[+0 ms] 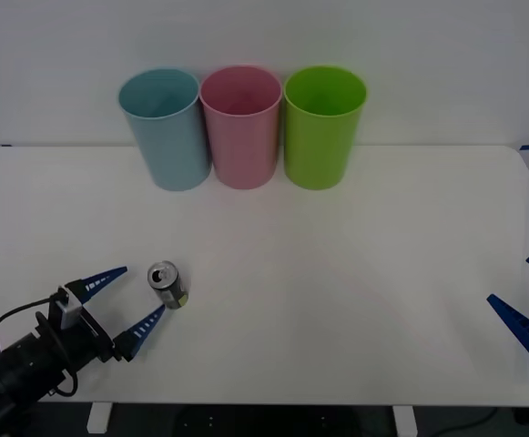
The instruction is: Grasp the object on the table and drop it into the matching bin: aluminum can to the light blue bin, PET bottle to the pink bin.
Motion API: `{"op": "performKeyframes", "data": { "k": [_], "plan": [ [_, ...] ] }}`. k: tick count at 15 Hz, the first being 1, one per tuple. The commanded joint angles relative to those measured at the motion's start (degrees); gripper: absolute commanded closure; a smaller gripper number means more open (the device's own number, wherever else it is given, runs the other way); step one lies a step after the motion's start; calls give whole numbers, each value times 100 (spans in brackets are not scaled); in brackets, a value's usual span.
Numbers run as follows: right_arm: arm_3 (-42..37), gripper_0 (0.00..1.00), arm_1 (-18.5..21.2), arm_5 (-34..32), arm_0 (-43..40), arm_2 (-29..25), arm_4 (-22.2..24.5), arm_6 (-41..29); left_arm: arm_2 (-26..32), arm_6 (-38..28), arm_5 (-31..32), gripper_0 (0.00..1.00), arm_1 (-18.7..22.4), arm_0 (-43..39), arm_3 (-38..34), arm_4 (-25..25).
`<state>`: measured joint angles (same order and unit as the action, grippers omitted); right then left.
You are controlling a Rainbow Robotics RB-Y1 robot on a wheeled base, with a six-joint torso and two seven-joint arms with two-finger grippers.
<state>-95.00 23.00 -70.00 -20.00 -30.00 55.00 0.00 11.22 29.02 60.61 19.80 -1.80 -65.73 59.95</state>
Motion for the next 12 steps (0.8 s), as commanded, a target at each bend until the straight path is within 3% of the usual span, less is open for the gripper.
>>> {"op": "performKeyframes", "data": {
  "k": [1,5,12],
  "plan": [
    [0,0,0,0,0,0,0,0,-6,7,-85,0,-222,66,-1,131],
    [0,0,0,0,0,0,0,0,-15,25,-216,0,-416,189,69,254],
    [0,0,0,0,0,0,0,0,-129,218,-216,0,-442,830,852,262]
  ]
}}
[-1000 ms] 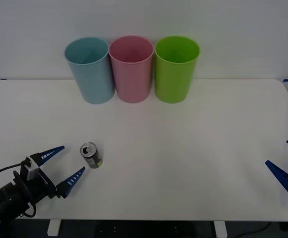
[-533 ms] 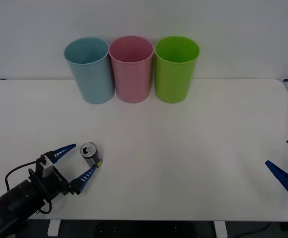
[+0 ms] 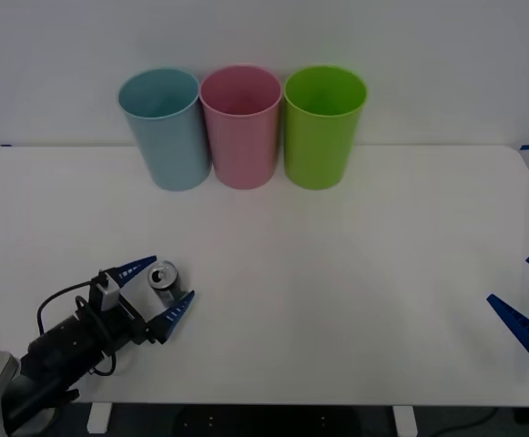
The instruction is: Grasp the object on the table and drop it into the matching bin: aluminum can to the light blue bin, PET bottle to the pink bin.
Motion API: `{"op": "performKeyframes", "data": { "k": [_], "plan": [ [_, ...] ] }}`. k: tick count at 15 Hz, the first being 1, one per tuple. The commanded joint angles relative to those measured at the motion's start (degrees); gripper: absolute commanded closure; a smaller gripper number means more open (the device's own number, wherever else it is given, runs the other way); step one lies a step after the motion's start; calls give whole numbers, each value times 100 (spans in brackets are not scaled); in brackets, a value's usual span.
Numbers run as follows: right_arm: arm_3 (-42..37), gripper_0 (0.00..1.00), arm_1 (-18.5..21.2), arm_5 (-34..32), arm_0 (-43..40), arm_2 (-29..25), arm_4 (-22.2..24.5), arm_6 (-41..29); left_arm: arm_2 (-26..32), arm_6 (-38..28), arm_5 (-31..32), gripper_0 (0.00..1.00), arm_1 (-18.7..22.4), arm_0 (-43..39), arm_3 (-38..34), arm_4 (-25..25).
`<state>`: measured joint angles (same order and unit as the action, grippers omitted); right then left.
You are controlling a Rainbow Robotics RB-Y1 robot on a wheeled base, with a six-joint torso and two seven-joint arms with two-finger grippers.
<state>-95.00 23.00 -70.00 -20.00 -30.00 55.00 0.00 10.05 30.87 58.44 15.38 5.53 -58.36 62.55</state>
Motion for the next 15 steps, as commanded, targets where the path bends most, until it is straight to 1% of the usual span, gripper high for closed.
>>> {"op": "performKeyframes", "data": {
  "k": [1,8,9,10,11,15],
  "plan": [
    [0,0,0,0,0,0,0,0,-30,33,1,0,0,115,123,3],
    [0,0,0,0,0,0,0,0,-47,33,1,0,0,123,123,3],
    [0,0,0,0,0,0,0,0,-38,42,1,52,0,123,123,3],
    [0,0,0,0,0,0,0,0,-38,42,1,90,0,123,123,3],
    [0,0,0,0,0,0,0,0,-38,33,1,100,0,123,123,3],
    [0,0,0,0,0,0,0,0,-38,16,1,100,0,115,123,3]
  ]
}}
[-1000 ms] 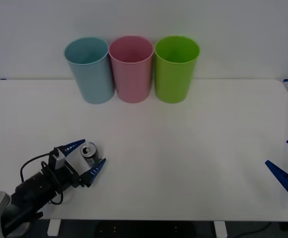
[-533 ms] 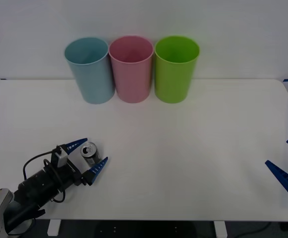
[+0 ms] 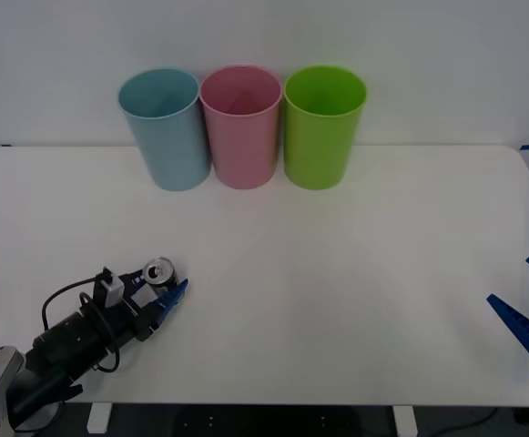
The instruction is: Grasp the object on the table and drop it into the matching bin: aluminum can to the light blue bin, PET bottle to the pink bin.
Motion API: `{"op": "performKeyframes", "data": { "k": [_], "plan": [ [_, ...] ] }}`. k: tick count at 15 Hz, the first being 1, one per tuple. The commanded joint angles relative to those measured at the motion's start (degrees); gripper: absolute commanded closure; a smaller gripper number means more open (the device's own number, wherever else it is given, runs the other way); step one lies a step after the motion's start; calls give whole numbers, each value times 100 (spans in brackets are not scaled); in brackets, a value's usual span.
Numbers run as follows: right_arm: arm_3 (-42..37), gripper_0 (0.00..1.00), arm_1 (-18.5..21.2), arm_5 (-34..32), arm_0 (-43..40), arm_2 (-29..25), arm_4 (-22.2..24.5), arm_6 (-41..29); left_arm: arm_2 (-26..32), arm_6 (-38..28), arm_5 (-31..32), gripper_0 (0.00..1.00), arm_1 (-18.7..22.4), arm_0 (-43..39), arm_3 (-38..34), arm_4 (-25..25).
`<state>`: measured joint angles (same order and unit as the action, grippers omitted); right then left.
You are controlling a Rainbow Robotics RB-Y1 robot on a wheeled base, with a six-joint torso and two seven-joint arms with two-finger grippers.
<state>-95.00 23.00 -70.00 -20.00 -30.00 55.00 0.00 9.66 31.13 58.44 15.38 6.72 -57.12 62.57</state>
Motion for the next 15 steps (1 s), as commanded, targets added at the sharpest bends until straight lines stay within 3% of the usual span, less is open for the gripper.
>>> {"op": "performKeyframes", "data": {
  "k": [1,10,15],
  "plan": [
    [0,0,0,0,0,0,0,0,10,-11,1,100,0,-13,-1,-8],
    [0,0,0,0,0,0,0,0,608,-90,317,100,88,-75,-9,-78],
    [0,0,0,0,0,0,0,0,819,-292,352,100,88,-444,-554,-676]
  ]
}}
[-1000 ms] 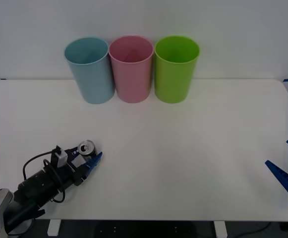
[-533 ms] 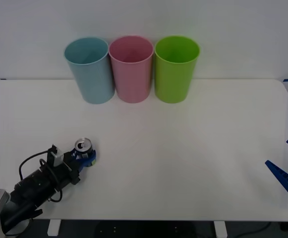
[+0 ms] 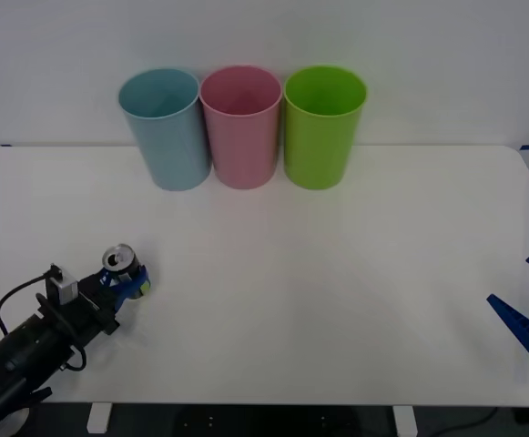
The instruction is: Grasp the object on the table and drop it into the matching bin: aluminum can to the light blue bin, PET bottle to the pink bin.
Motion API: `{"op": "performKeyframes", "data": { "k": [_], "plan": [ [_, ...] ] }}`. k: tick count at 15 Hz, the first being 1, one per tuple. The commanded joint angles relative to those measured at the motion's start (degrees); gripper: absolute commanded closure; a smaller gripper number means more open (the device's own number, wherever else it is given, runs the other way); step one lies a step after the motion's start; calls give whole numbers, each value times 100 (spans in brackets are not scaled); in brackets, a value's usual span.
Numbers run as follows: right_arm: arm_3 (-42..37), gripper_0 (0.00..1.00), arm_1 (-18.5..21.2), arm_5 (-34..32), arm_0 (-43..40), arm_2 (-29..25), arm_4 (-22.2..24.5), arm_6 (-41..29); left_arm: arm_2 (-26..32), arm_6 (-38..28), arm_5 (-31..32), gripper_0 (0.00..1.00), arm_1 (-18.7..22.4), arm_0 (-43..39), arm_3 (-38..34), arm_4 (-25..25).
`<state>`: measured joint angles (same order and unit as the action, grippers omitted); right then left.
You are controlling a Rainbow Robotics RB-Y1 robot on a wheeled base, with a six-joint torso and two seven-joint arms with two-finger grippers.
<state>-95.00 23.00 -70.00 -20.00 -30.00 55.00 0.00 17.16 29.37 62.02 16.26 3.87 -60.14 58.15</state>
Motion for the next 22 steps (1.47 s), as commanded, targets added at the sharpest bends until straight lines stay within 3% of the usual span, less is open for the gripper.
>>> {"op": "performKeyframes", "data": {
  "k": [1,6,9,19,22],
  "plan": [
    [0,0,0,0,0,0,0,0,112,-177,-24,100,9,-203,-341,-322],
    [0,0,0,0,0,0,0,0,578,-423,-147,100,0,-273,-675,-656],
    [0,0,0,0,0,0,0,0,551,-907,-692,100,9,-440,-1369,-752],
    [0,0,0,0,0,0,0,0,463,-3157,-1623,100,9,-71,-2775,-67],
    [0,0,0,0,0,0,0,0,332,-3359,-2124,100,9,70,-3021,21]
  ]
}}
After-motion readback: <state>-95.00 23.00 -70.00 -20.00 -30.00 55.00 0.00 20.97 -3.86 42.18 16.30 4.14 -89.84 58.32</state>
